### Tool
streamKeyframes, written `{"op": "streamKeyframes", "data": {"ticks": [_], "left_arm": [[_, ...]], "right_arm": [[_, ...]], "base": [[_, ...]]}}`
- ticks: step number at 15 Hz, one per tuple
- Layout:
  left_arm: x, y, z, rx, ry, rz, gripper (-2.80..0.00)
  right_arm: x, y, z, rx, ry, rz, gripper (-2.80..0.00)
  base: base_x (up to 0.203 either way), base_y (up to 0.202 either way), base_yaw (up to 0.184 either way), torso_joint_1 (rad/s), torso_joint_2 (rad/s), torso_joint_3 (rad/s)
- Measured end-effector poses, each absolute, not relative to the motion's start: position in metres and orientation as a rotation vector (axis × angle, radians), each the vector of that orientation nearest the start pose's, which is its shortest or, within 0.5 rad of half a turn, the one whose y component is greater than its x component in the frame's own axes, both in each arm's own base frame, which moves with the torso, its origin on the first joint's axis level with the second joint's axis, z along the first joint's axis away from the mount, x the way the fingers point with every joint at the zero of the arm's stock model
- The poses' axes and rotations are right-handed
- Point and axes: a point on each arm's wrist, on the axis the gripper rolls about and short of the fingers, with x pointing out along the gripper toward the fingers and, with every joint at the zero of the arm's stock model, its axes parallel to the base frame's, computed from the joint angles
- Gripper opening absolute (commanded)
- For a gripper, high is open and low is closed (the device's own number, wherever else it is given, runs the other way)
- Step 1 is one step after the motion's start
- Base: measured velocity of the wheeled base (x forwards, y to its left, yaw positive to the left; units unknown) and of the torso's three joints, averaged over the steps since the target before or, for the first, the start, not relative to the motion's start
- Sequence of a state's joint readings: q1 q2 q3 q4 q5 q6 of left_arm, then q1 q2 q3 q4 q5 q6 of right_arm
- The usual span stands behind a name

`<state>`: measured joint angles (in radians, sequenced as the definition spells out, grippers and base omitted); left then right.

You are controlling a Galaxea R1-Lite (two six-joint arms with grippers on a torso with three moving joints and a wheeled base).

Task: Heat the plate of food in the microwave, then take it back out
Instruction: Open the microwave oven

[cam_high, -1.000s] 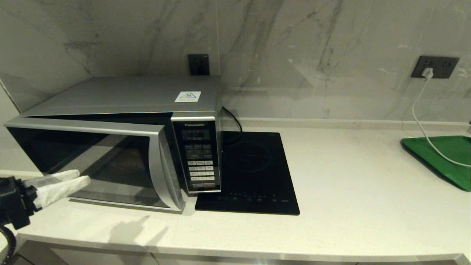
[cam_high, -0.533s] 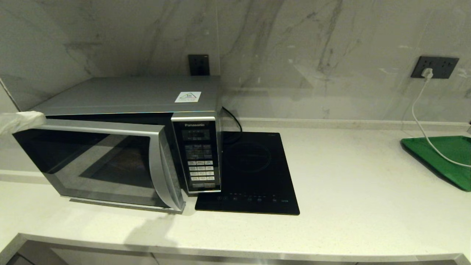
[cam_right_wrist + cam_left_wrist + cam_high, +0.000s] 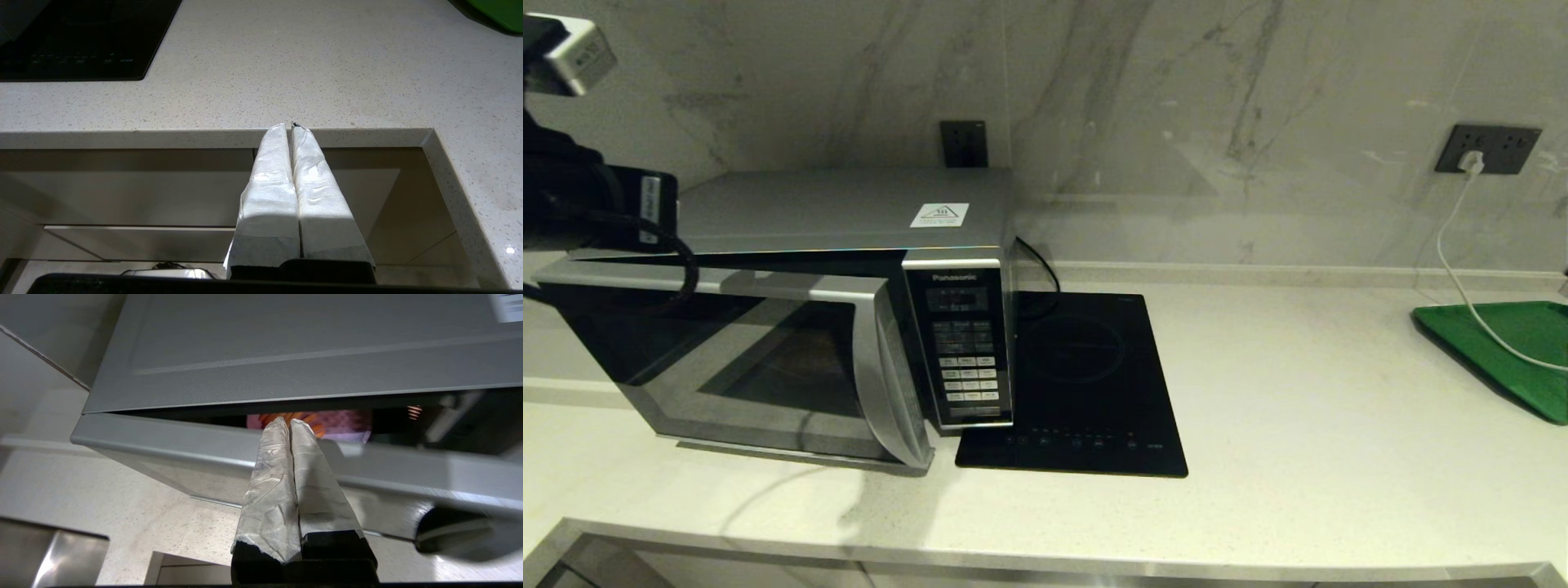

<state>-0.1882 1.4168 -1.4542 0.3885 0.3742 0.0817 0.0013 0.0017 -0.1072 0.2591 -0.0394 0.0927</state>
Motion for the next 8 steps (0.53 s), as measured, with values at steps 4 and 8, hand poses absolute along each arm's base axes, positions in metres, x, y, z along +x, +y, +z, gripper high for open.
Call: {"op": "streamKeyframes", "data": {"ticks": [4, 8], "left_arm": [[0.261, -0.049, 0.332, 0.194, 0.409, 0.166, -2.80], [0.277, -0.072, 0.314, 0.106, 0.486, 0.106, -2.80]], "right_arm": [[-0.033, -0.001, 0.078, 0.089, 0.152, -0.046, -2.80], [-0.033, -0.001, 0.078, 0.089, 0.152, -0.045, -2.80]], "base": [[0.000, 0.000, 0.000, 0.000, 0.00, 0.000], [0.000, 0.000, 0.000, 0.000, 0.00, 0.000]]}}
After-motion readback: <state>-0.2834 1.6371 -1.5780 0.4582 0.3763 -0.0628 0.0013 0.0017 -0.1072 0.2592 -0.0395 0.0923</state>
